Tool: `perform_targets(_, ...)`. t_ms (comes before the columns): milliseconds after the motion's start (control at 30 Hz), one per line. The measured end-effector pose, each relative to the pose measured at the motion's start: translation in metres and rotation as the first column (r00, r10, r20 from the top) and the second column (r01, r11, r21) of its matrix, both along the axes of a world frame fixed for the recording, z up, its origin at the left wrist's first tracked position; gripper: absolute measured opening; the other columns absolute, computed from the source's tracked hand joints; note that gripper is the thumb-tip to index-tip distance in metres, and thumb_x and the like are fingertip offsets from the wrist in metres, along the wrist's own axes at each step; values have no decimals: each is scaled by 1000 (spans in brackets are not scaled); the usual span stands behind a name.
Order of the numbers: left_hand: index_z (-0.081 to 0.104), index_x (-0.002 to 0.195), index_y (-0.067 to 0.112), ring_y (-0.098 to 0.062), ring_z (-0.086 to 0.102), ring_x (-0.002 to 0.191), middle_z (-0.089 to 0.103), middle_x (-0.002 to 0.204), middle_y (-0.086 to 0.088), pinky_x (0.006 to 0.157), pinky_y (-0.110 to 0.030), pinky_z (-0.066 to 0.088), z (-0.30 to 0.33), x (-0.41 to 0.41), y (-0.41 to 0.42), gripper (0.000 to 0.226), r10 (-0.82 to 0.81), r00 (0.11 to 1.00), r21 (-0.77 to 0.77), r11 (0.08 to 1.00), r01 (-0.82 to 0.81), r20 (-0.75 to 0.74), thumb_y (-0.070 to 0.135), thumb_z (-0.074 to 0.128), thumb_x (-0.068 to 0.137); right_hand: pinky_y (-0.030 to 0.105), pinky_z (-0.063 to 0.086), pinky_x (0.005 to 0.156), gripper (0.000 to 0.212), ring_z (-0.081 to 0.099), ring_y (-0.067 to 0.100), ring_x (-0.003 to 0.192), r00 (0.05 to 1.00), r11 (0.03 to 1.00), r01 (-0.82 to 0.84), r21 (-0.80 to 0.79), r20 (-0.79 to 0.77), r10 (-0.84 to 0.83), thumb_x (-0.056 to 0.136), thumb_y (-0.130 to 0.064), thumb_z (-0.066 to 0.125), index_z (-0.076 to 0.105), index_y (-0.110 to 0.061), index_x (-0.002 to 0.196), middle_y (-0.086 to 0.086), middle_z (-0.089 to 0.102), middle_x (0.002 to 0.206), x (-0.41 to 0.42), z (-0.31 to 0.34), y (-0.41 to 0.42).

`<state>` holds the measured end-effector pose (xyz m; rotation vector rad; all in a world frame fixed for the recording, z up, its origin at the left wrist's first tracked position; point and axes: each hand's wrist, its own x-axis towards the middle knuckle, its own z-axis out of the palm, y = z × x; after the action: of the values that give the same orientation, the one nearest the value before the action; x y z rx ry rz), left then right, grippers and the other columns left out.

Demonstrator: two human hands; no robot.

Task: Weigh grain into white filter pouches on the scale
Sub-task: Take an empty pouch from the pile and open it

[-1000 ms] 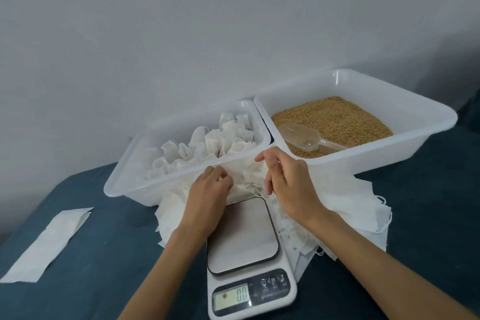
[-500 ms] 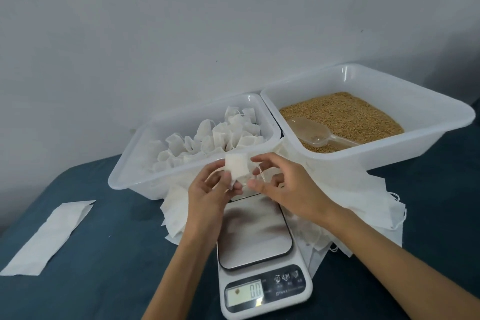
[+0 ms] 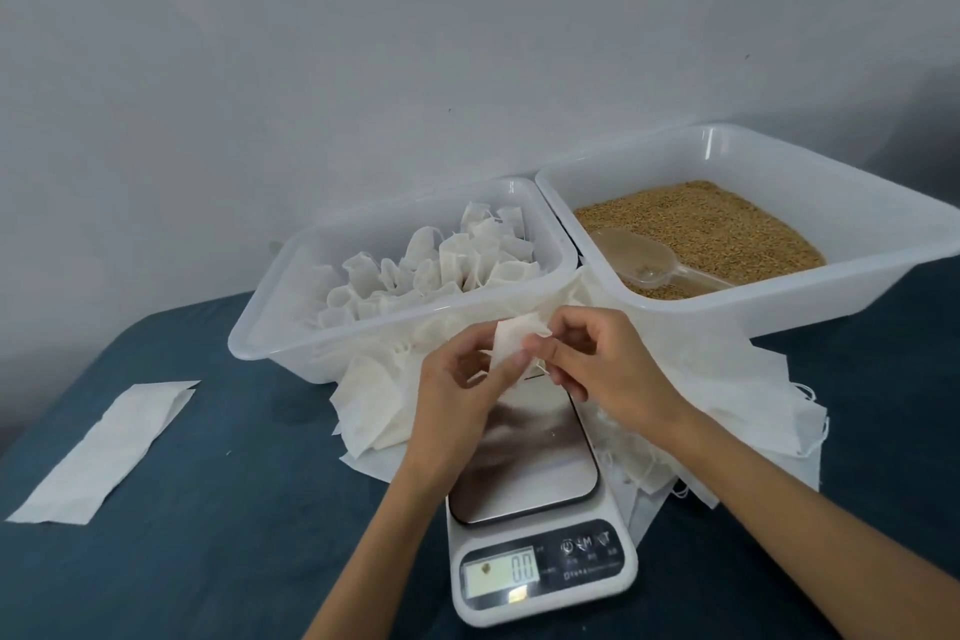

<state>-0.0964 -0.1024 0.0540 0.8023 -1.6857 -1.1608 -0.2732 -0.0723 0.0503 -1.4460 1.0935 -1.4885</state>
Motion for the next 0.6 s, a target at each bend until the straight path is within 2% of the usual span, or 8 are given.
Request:
perform_targets(33, 78, 108, 16, -14, 68, 87, 77, 96, -3, 77, -28, 53, -1, 1, -1, 11, 13, 1000, -4, 1000, -13, -3, 16, 71, 100, 23, 35, 40, 33, 43, 18, 41, 1000, 1000, -13, 7, 2, 13, 92, -35, 73, 57, -24, 66, 4, 59, 56, 0, 1, 1)
perform_targets(100, 79, 98, 14, -14, 64, 83, 73, 88, -7, 77, -29, 52, -2, 3, -3, 18, 64, 998, 26, 998, -64, -23, 20, 63, 104, 24, 34, 41, 33, 41, 19, 40, 999, 999, -32, 19, 14, 31, 92, -34, 71, 56, -20, 67, 4, 57, 55, 0, 3, 1)
perform_targets(200, 73, 88, 14, -16, 67, 86, 70, 89, -6, 77, -30, 56, 2, 3, -3, 25, 38, 989, 200, 980, -10, -140, 30, 60, 102, 27, 33, 43, 33, 41, 20, 40, 998, 998, -58, 38, 27, 57, 95, -30, 67, 54, -12, 70, 5, 56, 55, -1, 5, 2)
perform_targets(267, 71, 94, 13, -17, 70, 88, 73, 95, -7, 76, -28, 57, 6, 4, -3, 25, -29, 958, 328, 936, 126, -286, 35, 59, 101, 27, 33, 43, 34, 41, 19, 40, 996, 995, -78, 58, 40, 76, 97, -27, 64, 53, -6, 73, 8, 56, 56, 0, 4, 1)
perform_targets(333, 69, 109, 8, -21, 74, 96, 76, 106, -11, 77, -29, 58, 8, 5, -2, 31, -80, 923, 383, 893, 235, -377, 36, 58, 105, 26, 33, 42, 34, 42, 19, 39, 994, 992, -95, 79, 69, 89, 98, -25, 63, 51, -2, 75, 10, 57, 59, 1, 3, 1)
perform_targets(400, 64, 123, 6, -25, 74, 104, 76, 116, -14, 80, -30, 58, 8, 5, -3, 38, -104, 946, 343, 915, 212, -306, 38, 65, 102, 23, 34, 40, 35, 44, 18, 38, 994, 993, -86, 83, 80, 80, 97, -25, 64, 49, -3, 74, 7, 60, 61, 1, 2, 0)
perform_targets(500, 62, 132, 26, -31, 72, 115, 74, 125, -12, 90, -39, 59, 2, 4, -2, 51, -132, 971, 267, 946, 183, -198, 30, 83, 86, 21, 38, 42, 35, 50, 19, 40, 996, 995, -72, 62, 59, 68, 95, -25, 70, 50, -10, 70, -2, 57, 59, -1, 2, -1)
perform_targets(600, 69, 125, 22, -33, 72, 112, 76, 119, -16, 95, -44, 58, -1, 4, -5, 44, -42, 965, 323, 938, 127, -258, 25, 83, 84, 24, 42, 42, 26, 51, 20, 42, 996, 996, -59, 62, 66, 55, 88, -15, 78, 57, -14, 72, 7, 62, 67, -4, 2, -1)
